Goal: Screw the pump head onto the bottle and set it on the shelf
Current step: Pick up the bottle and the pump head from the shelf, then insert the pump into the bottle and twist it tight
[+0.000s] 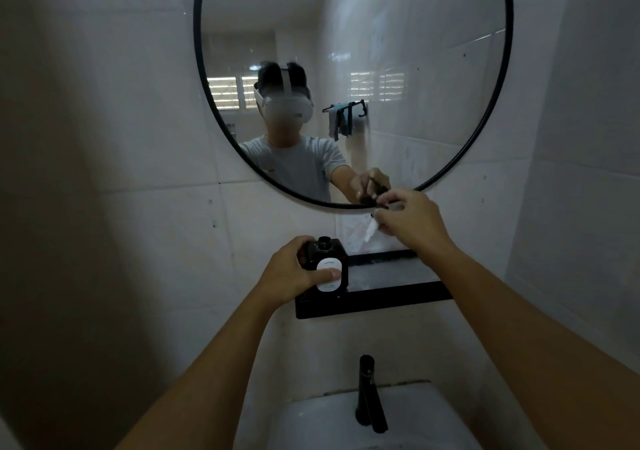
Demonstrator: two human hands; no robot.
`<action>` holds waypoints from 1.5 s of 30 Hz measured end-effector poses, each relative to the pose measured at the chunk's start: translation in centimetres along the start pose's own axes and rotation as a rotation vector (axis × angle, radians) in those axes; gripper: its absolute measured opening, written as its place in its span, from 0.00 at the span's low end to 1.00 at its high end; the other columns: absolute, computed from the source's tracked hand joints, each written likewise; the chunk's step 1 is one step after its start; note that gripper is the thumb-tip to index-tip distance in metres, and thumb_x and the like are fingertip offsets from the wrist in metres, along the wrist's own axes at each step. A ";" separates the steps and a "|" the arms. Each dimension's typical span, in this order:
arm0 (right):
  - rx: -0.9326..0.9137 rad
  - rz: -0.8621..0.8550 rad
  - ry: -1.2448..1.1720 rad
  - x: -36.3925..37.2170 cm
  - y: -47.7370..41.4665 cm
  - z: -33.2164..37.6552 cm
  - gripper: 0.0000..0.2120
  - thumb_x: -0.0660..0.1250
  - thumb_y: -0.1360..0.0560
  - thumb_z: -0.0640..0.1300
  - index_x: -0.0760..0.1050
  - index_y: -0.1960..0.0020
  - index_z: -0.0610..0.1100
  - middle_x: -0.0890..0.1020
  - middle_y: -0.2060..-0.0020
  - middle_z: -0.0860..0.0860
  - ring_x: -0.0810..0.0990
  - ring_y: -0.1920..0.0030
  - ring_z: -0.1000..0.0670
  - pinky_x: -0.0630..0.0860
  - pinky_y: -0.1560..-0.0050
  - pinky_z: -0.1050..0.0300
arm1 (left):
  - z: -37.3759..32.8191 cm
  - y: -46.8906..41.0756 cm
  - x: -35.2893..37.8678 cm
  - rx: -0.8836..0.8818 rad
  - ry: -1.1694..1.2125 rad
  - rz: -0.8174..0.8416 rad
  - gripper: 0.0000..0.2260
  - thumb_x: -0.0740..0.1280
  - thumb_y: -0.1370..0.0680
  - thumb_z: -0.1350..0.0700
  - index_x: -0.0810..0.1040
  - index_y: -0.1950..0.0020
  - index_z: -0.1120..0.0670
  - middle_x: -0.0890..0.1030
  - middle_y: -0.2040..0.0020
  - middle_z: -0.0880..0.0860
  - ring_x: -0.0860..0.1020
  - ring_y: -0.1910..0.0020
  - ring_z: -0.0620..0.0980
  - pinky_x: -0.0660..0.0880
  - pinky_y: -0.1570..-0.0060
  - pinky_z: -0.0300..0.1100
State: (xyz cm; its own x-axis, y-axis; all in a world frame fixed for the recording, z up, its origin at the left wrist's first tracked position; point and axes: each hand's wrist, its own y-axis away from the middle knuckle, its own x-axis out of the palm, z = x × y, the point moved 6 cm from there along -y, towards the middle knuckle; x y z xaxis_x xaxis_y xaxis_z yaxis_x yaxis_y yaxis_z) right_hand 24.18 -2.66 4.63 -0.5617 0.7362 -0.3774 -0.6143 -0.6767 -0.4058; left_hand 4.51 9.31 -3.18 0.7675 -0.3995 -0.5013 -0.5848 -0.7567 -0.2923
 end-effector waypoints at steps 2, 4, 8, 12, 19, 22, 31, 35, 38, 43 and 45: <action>-0.114 -0.046 -0.003 -0.5 0.1 2.1 0.12 0.72 0.30 0.45 0.82 0.47 0.49 0.82 0.60 0.51 0.82 0.58 0.51 0.80 0.53 0.55 | -0.1 0.0 0.1 0.000 -0.004 0.004 0.27 0.82 0.31 0.52 0.75 0.36 0.47 0.82 0.46 0.46 0.82 0.49 0.41 0.77 0.53 0.32; -0.226 -0.086 -0.021 -0.7 0.4 4.1 0.12 0.72 0.28 0.44 0.82 0.45 0.48 0.81 0.59 0.55 0.81 0.58 0.56 0.77 0.56 0.65 | -0.1 -0.1 0.1 0.001 -0.003 0.002 0.27 0.82 0.31 0.52 0.75 0.36 0.47 0.82 0.46 0.45 0.82 0.50 0.40 0.77 0.54 0.32; -0.391 -0.037 -0.137 0.4 1.2 6.8 0.12 0.72 0.27 0.41 0.81 0.44 0.48 0.84 0.53 0.54 0.84 0.56 0.61 0.76 0.54 0.73 | -0.1 -0.1 0.2 0.004 0.008 0.003 0.26 0.82 0.31 0.52 0.75 0.37 0.47 0.83 0.46 0.46 0.82 0.50 0.41 0.78 0.52 0.33; -0.541 0.025 -0.102 2.7 1.7 7.9 0.12 0.72 0.26 0.39 0.81 0.43 0.45 0.84 0.48 0.47 0.84 0.52 0.54 0.76 0.49 0.73 | 0.0 -0.1 0.2 0.009 0.003 0.002 0.26 0.82 0.32 0.51 0.75 0.38 0.46 0.82 0.47 0.45 0.82 0.51 0.40 0.78 0.51 0.33; -0.633 0.061 -0.027 4.7 1.8 7.2 0.13 0.73 0.28 0.38 0.81 0.43 0.41 0.84 0.46 0.43 0.84 0.51 0.50 0.75 0.49 0.75 | 0.3 -0.2 0.2 0.011 0.004 0.003 0.29 0.82 0.32 0.50 0.76 0.34 0.49 0.83 0.45 0.46 0.83 0.48 0.43 0.81 0.46 0.39; -0.640 0.075 -0.007 4.9 1.9 6.7 0.13 0.73 0.27 0.38 0.81 0.43 0.40 0.84 0.47 0.43 0.84 0.51 0.49 0.77 0.49 0.72 | 0.3 -0.3 0.2 0.008 0.002 0.004 0.30 0.83 0.33 0.49 0.77 0.34 0.49 0.84 0.45 0.47 0.83 0.48 0.44 0.81 0.46 0.40; -0.628 0.110 0.019 5.3 2.1 5.3 0.13 0.72 0.27 0.38 0.81 0.43 0.40 0.84 0.48 0.44 0.83 0.52 0.51 0.76 0.50 0.73 | 0.3 -0.3 0.2 0.016 -0.002 0.008 0.28 0.82 0.32 0.50 0.76 0.36 0.48 0.83 0.48 0.45 0.83 0.50 0.43 0.80 0.49 0.37; -0.567 0.120 0.007 5.7 2.3 4.5 0.11 0.73 0.28 0.38 0.81 0.46 0.41 0.85 0.56 0.47 0.83 0.59 0.55 0.77 0.55 0.71 | 0.2 -0.3 0.2 0.021 -0.012 0.008 0.27 0.82 0.32 0.50 0.76 0.36 0.48 0.83 0.49 0.43 0.83 0.51 0.44 0.81 0.49 0.38; -0.491 0.149 -0.030 6.1 2.5 3.9 0.11 0.74 0.29 0.38 0.76 0.50 0.44 0.82 0.64 0.51 0.81 0.65 0.55 0.81 0.60 0.63 | 0.0 -0.2 0.2 0.025 -0.023 0.010 0.26 0.82 0.31 0.50 0.75 0.37 0.46 0.81 0.51 0.39 0.81 0.53 0.36 0.77 0.53 0.31; -0.363 0.161 -0.083 6.3 2.3 3.2 0.21 0.77 0.33 0.41 0.68 0.48 0.46 0.84 0.56 0.47 0.85 0.59 0.50 0.83 0.55 0.56 | 0.0 -0.2 0.1 0.025 -0.028 0.008 0.29 0.82 0.32 0.49 0.75 0.35 0.46 0.81 0.50 0.40 0.82 0.52 0.39 0.78 0.52 0.33; -0.347 0.172 -0.091 6.4 2.3 2.9 0.22 0.78 0.33 0.40 0.69 0.46 0.45 0.85 0.57 0.47 0.85 0.58 0.50 0.83 0.52 0.54 | 0.1 -0.3 0.1 0.027 -0.039 0.004 0.29 0.82 0.33 0.48 0.76 0.35 0.47 0.82 0.50 0.41 0.82 0.51 0.42 0.80 0.50 0.38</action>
State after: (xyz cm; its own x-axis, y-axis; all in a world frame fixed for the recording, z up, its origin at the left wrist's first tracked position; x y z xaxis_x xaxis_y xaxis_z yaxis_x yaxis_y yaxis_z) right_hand 17.53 0.53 3.67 -0.6969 0.5984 -0.3953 -0.2917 -0.7400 -0.6061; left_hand 4.75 9.48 -3.22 0.7550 -0.3816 -0.5332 -0.5948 -0.7408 -0.3120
